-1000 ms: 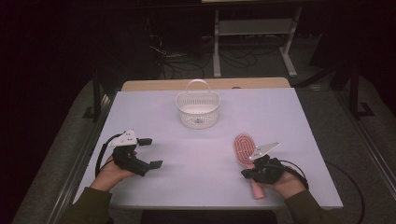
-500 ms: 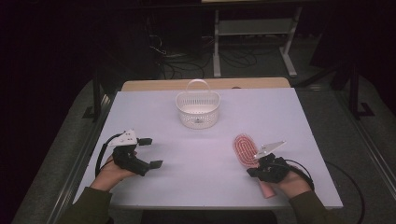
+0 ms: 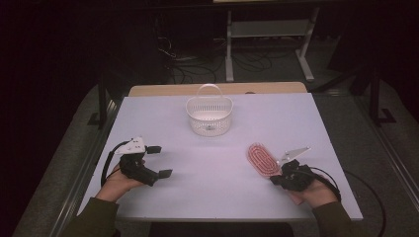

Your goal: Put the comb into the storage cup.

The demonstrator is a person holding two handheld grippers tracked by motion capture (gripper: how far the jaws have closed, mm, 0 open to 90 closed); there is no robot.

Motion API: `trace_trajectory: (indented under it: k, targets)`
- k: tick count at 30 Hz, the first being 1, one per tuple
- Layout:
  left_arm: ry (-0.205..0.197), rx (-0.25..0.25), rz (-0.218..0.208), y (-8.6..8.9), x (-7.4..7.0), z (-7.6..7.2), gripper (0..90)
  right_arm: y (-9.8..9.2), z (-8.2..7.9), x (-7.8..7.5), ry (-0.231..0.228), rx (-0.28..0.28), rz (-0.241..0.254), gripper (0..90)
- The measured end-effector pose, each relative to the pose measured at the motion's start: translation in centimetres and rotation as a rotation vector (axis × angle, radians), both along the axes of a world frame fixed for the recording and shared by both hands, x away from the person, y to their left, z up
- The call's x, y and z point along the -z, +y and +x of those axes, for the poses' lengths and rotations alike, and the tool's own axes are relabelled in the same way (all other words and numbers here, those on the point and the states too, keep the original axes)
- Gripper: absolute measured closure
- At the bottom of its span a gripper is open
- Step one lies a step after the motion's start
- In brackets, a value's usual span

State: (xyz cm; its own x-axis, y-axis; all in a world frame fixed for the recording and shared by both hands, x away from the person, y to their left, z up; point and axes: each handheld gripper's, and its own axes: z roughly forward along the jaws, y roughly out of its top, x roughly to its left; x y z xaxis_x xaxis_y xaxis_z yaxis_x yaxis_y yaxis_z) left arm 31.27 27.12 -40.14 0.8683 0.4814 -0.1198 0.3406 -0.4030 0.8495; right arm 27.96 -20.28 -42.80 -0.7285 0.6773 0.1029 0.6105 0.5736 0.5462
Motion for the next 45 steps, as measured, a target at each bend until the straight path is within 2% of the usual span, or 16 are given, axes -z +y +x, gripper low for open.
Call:
trace_trajectory:
  k: [10, 17, 25, 33, 40, 45]
  targets:
    - [0.001, 0.001, 0.001, 0.0, 0.0, 0.0, 0.0, -1.3, 0.3, -0.1, -0.009, 0.039, -0.021, 88.9]
    - [0.0, 0.002, 0.002, 0.0, 0.0, 0.0, 0.0, -2.2, 0.5, 0.0, -0.013, 0.06, -0.012, 88.9]
    - [-0.001, 0.002, 0.001, 0.0, 0.0, 0.0, 0.0, -2.4, 0.6, 0.1, -0.019, 0.059, -0.006, 88.9]
    - [-0.001, 0.003, 0.003, -0.1, 0.0, 0.0, 0.0, -2.1, 0.1, -0.7, -0.043, 0.039, 0.064, 88.3]
    - [0.001, 0.008, 0.005, -0.2, 0.0, -0.1, 0.0, -1.8, 0.1, -1.7, -0.102, 0.043, 0.176, 68.9]
    - [0.003, 0.014, 0.007, -0.3, 0.1, -0.1, 0.0, -1.3, 0.2, -2.1, -0.152, 0.057, 0.219, 49.5]
